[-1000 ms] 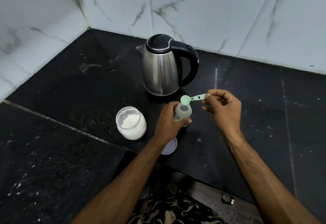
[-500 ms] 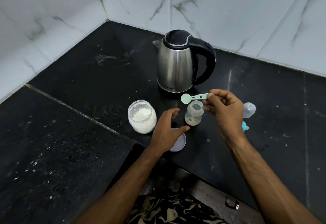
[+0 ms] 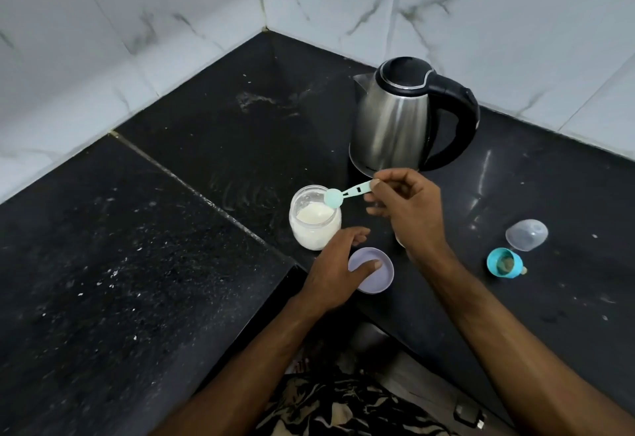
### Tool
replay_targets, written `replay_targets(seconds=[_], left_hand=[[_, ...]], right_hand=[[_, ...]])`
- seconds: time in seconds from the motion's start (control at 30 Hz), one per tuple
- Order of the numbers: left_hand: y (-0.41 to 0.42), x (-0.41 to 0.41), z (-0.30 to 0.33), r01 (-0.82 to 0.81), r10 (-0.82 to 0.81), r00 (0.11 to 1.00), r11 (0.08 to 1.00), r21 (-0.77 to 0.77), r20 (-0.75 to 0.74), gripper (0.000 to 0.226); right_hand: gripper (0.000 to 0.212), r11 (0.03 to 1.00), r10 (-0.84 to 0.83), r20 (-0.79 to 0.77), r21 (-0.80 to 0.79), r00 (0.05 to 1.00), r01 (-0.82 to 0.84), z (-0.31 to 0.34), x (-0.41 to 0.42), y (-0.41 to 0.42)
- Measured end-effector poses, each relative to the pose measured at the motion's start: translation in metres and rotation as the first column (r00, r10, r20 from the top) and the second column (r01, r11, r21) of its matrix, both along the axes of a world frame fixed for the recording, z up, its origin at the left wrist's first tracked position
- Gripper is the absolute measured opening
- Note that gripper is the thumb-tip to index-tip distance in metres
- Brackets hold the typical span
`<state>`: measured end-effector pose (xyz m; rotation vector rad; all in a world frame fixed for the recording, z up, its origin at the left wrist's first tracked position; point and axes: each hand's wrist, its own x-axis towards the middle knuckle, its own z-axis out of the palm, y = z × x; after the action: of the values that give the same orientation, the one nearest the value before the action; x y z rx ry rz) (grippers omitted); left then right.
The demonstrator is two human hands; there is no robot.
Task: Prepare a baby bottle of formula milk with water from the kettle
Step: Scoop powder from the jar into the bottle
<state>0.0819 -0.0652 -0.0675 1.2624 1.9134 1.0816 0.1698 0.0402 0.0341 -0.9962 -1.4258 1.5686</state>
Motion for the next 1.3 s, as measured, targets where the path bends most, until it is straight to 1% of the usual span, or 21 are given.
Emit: replay_targets(seconds=[0.07, 0.13, 0.2, 0.27, 0.4, 0.47, 0.57, 0.63, 0.73, 0.83, 1.0, 1.1, 1.23, 1.3], left_hand=[[-0.001, 0.000, 0.001, -0.004, 0.004, 1.000, 1.000, -0.007, 0.006, 0.055], [-0.003, 0.000, 0.003, -0.017, 0.017, 1.000, 1.000, -0.013, 0.008, 0.057], [-0.003, 0.002, 0.005, -0.019, 0.019, 1.000, 1.000, -0.018, 0.007, 0.059], [-0.003, 0.003, 0.008, -0.010, 0.010, 1.000, 1.000, -0.027, 0.011, 0.061], [-0.002, 0.004, 0.009, -0.010, 0.011, 1.000, 0.998, -0.059, 0.012, 0.080], [-0.001, 0.004, 0.010, -0.016, 0.018, 0.999, 0.997, -0.073, 0.030, 0.075], [0.000, 0.003, 0.010, -0.013, 0.016, 0.999, 0.998, -0.069, 0.042, 0.058], [0.000, 0.001, 0.007, -0.003, 0.006, 0.999, 0.997, -0.077, 0.036, 0.049], [0.003, -0.001, 0.002, 0.046, -0.044, 0.999, 0.992, -0.116, 0.019, 0.042], [0.006, -0.002, -0.002, 0.071, -0.070, 0.997, 0.990, -0.122, 0.014, 0.041], [0.008, -0.002, -0.002, 0.085, -0.094, 0.994, 0.985, -0.151, -0.050, 0.030], [0.009, -0.001, 0.005, 0.118, -0.137, 0.987, 0.974, -0.194, -0.088, 0.039], [0.011, 0.001, 0.011, 0.090, -0.103, 0.993, 0.972, -0.215, -0.049, 0.037], [0.012, 0.003, 0.013, 0.073, -0.077, 0.997, 0.971, -0.227, -0.007, 0.051]], right_hand=[[0.007, 0.998, 0.024, 0.067, 0.056, 0.997, -0.027, -0.002, -0.011, -0.003], [0.008, 0.984, 0.038, 0.177, 0.165, 0.983, -0.068, -0.005, -0.022, -0.005], [0.011, 0.953, 0.040, 0.303, 0.276, 0.952, -0.128, -0.008, -0.033, -0.007], [0.011, 0.921, 0.056, 0.405, 0.333, 0.913, -0.204, -0.011, -0.043, -0.011], [0.006, 0.885, 0.068, 0.555, 0.350, 0.829, -0.307, -0.017, -0.055, -0.017], [0.005, 0.878, 0.064, 0.621, 0.337, 0.781, -0.339, -0.016, -0.058, -0.019], [0.007, 0.859, 0.066, 0.703, 0.320, 0.708, -0.398, -0.014, -0.060, -0.021], [0.007, 0.850, 0.073, 0.734, 0.308, 0.675, -0.427, -0.013, -0.062, -0.022], [0.009, 0.845, 0.070, 0.765, 0.295, 0.640, -0.446, -0.017, -0.066, -0.023], [0.009, 0.843, 0.076, 0.781, 0.281, 0.620, -0.458, -0.018, -0.067, -0.024], [0.013, 0.793, 0.036, 0.795, 0.346, 0.606, -0.501, -0.017, -0.064, -0.025], [0.016, 0.765, 0.025, 0.811, 0.361, 0.585, -0.533, -0.018, -0.062, -0.026], [0.017, 0.765, -0.016, 0.807, 0.390, 0.590, -0.513, -0.014, -0.057, -0.023], [0.016, 0.778, -0.015, 0.796, 0.390, 0.606, -0.493, -0.012, -0.055, -0.020]])
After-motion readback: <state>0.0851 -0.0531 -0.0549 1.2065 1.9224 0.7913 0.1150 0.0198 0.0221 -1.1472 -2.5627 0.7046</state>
